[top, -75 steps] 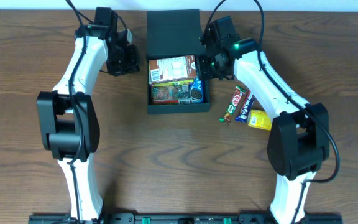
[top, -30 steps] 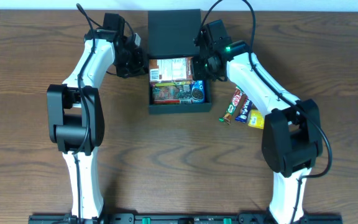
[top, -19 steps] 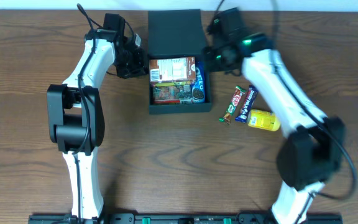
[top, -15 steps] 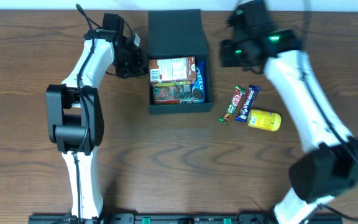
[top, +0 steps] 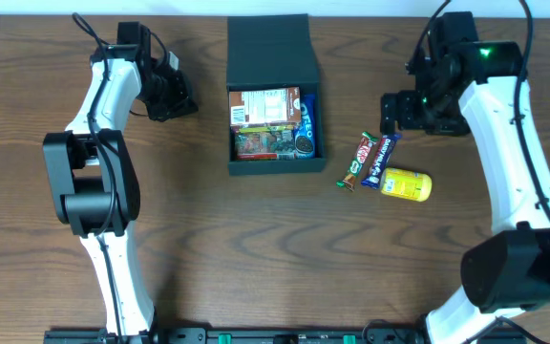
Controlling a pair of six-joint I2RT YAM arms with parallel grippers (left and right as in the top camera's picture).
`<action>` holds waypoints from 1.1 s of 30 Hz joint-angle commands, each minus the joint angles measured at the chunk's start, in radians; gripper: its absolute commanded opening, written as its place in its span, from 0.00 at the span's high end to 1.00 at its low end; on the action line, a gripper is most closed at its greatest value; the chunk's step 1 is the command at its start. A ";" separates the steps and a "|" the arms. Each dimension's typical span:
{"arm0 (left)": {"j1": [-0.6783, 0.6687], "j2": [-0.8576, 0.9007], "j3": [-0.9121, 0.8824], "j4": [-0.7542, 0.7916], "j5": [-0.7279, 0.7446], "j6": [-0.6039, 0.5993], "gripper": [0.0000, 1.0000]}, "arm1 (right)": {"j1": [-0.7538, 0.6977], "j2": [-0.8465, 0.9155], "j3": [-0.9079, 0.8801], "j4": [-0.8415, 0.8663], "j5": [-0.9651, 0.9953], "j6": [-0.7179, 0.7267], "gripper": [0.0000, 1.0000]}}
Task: Pack container
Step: 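Move the right gripper right and grasp the yellow Mentos tube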
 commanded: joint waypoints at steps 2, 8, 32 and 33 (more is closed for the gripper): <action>-0.004 0.001 -0.006 -0.008 0.011 -0.023 0.94 | -0.023 0.002 -0.003 -0.056 0.002 0.287 0.01; -0.004 0.001 -0.006 -0.004 0.011 -0.027 0.94 | -0.022 0.002 -0.070 -0.114 -0.057 0.657 0.01; -0.004 0.001 -0.006 0.008 0.010 0.061 0.94 | -0.032 0.002 -0.466 0.262 -0.023 1.209 0.01; -0.004 0.001 -0.006 0.008 0.010 0.061 0.94 | -0.032 0.002 -0.466 0.265 -0.009 1.225 0.01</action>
